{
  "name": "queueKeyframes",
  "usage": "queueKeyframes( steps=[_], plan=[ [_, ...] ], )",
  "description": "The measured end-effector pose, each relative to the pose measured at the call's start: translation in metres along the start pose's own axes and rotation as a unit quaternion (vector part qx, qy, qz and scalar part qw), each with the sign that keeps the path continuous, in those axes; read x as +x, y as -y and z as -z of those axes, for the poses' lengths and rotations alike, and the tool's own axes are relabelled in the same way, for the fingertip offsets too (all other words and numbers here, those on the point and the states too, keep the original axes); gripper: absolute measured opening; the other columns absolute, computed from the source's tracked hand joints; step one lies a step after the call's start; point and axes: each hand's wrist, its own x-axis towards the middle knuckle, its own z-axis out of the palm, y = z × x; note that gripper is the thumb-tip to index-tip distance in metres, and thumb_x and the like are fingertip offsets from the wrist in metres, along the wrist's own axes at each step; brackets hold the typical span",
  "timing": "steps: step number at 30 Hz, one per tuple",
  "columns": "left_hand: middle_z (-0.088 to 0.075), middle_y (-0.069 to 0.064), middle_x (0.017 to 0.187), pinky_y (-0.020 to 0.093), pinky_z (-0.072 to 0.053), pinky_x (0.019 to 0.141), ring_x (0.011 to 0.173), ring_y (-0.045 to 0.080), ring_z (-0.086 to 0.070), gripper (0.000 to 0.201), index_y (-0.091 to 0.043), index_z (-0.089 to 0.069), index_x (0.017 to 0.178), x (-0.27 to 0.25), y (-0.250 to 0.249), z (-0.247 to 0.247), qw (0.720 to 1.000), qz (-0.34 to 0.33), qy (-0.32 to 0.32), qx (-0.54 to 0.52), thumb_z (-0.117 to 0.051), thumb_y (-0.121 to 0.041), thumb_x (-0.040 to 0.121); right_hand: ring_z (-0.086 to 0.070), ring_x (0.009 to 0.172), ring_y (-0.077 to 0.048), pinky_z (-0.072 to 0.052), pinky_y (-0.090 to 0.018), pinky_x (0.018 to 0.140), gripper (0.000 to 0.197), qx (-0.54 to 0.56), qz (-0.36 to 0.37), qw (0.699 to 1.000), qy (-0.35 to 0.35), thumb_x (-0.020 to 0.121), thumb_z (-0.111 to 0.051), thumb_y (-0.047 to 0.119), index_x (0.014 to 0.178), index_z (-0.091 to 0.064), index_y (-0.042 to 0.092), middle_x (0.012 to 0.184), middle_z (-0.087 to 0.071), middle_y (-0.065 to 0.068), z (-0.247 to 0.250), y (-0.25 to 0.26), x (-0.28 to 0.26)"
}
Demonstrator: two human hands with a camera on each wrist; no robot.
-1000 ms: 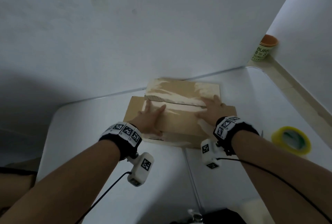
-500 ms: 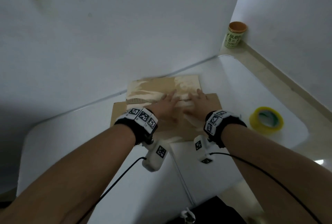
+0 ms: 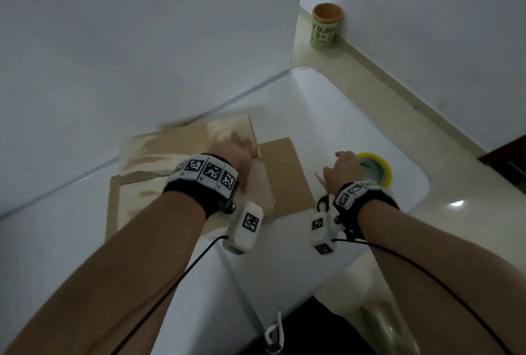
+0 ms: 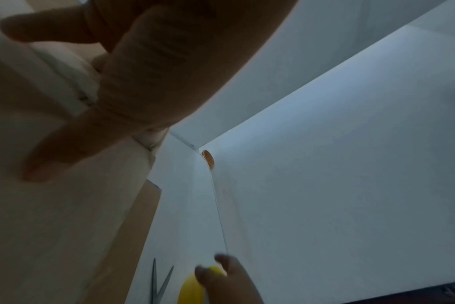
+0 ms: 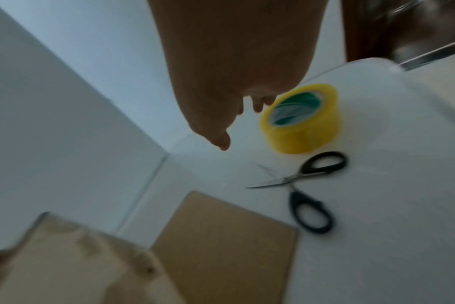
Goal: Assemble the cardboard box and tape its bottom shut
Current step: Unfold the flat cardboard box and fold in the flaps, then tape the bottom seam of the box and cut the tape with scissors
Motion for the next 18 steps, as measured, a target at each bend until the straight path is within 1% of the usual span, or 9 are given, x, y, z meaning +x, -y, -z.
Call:
queueKeyframes(
  steps=[2, 4, 5, 7, 8, 11, 13, 16, 18],
  plan=[
    [0.016, 0.017, 0.159, 0.053, -0.020, 0.117, 0.146, 0.040, -0.015, 0.123, -0.013, 0.006, 0.153, 0.003, -0.005, 0.005, 1.000, 0.014, 0.017, 0.010, -0.083, -0.033, 0.071, -0.040, 0.130, -0.034, -0.036, -0.044, 0.108, 0.059, -0.043, -0.083, 0.996, 0.015, 0.093, -0.053, 0.031, 0.139, -0.033, 0.000, 0.143, -0.036, -0.019, -0.001, -0.023, 0.007],
    [0.020, 0.017, 0.158, 0.053, -0.023, 0.116, 0.146, 0.040, -0.012, 0.127, -0.014, 0.013, 0.152, 0.009, -0.008, 0.007, 0.999, 0.027, 0.035, 0.011, -0.083, -0.031, 0.071, -0.051, 0.117, -0.033, -0.043, -0.038, 0.096, 0.043, -0.031, -0.108, 0.992, 0.059, 0.093, -0.054, 0.024, 0.127, -0.044, -0.001, 0.118, -0.049, -0.020, -0.003, -0.035, 0.014],
    [0.022, 0.016, 0.158, 0.054, -0.025, 0.115, 0.146, 0.041, -0.012, 0.128, -0.014, 0.015, 0.152, 0.011, -0.009, 0.008, 0.998, 0.033, 0.043, 0.010, -0.083, -0.030, 0.071, -0.051, 0.118, -0.034, -0.041, -0.038, 0.092, 0.043, -0.019, -0.107, 0.991, 0.073, 0.092, -0.053, 0.019, 0.129, -0.045, 0.000, 0.115, -0.049, -0.018, -0.005, -0.040, 0.016],
    [0.024, 0.016, 0.157, 0.053, -0.028, 0.114, 0.145, 0.042, -0.015, 0.129, -0.014, 0.018, 0.151, 0.014, -0.013, 0.009, 0.998, 0.041, 0.056, 0.012, -0.083, -0.027, 0.072, -0.045, 0.127, -0.036, -0.039, -0.041, 0.100, 0.051, -0.014, -0.103, 0.991, 0.088, 0.090, -0.053, 0.015, 0.136, -0.040, -0.002, 0.133, -0.047, -0.020, -0.010, -0.047, 0.018],
    [0.025, 0.016, 0.157, 0.053, -0.030, 0.113, 0.145, 0.042, -0.016, 0.128, -0.014, 0.019, 0.151, 0.015, -0.014, 0.008, 0.997, 0.042, 0.057, 0.011, -0.082, -0.026, 0.073, -0.045, 0.127, -0.036, -0.038, -0.043, 0.102, 0.050, -0.029, -0.101, 0.991, 0.082, 0.090, -0.053, 0.015, 0.136, -0.040, -0.002, 0.137, -0.046, -0.021, -0.011, -0.050, 0.019],
    [0.025, 0.016, 0.157, 0.053, -0.031, 0.112, 0.145, 0.041, -0.016, 0.128, -0.014, 0.017, 0.151, 0.014, -0.012, 0.007, 0.998, 0.038, 0.050, 0.005, -0.082, -0.027, 0.072, -0.049, 0.124, -0.033, -0.040, -0.042, 0.102, 0.035, -0.118, -0.101, 0.985, 0.081, 0.096, -0.049, 0.020, 0.126, -0.049, 0.003, 0.132, -0.053, -0.019, -0.008, -0.059, 0.021],
    [0.024, 0.017, 0.157, 0.053, -0.029, 0.114, 0.146, 0.041, -0.013, 0.130, -0.014, 0.017, 0.151, 0.016, -0.008, 0.004, 0.999, 0.029, 0.046, 0.004, -0.083, -0.031, 0.071, -0.043, 0.128, -0.033, -0.035, -0.046, 0.107, 0.029, -0.142, -0.100, 0.982, 0.077, 0.096, -0.047, 0.021, 0.120, -0.057, 0.009, 0.131, -0.053, -0.017, -0.005, -0.064, 0.023],
    [0.023, 0.017, 0.157, 0.052, -0.028, 0.115, 0.146, 0.041, -0.011, 0.134, -0.016, 0.016, 0.151, 0.020, -0.002, -0.002, 0.999, 0.018, 0.037, 0.010, -0.085, -0.038, 0.066, -0.042, 0.127, -0.033, -0.030, -0.047, 0.106, 0.026, -0.139, -0.085, 0.987, 0.015, 0.096, -0.045, 0.020, 0.117, -0.057, 0.010, 0.129, -0.054, -0.017, -0.004, -0.058, 0.020],
    [0.020, 0.017, 0.158, 0.050, -0.024, 0.117, 0.147, 0.040, -0.009, 0.134, -0.017, 0.014, 0.152, 0.018, 0.001, -0.002, 0.999, 0.004, 0.025, 0.019, -0.084, -0.043, 0.066, -0.048, 0.121, -0.035, -0.033, -0.046, 0.103, 0.031, -0.064, -0.060, 0.996, -0.035, 0.097, -0.044, 0.026, 0.119, -0.056, 0.008, 0.126, -0.056, -0.017, 0.001, -0.042, 0.021]
  ],
)
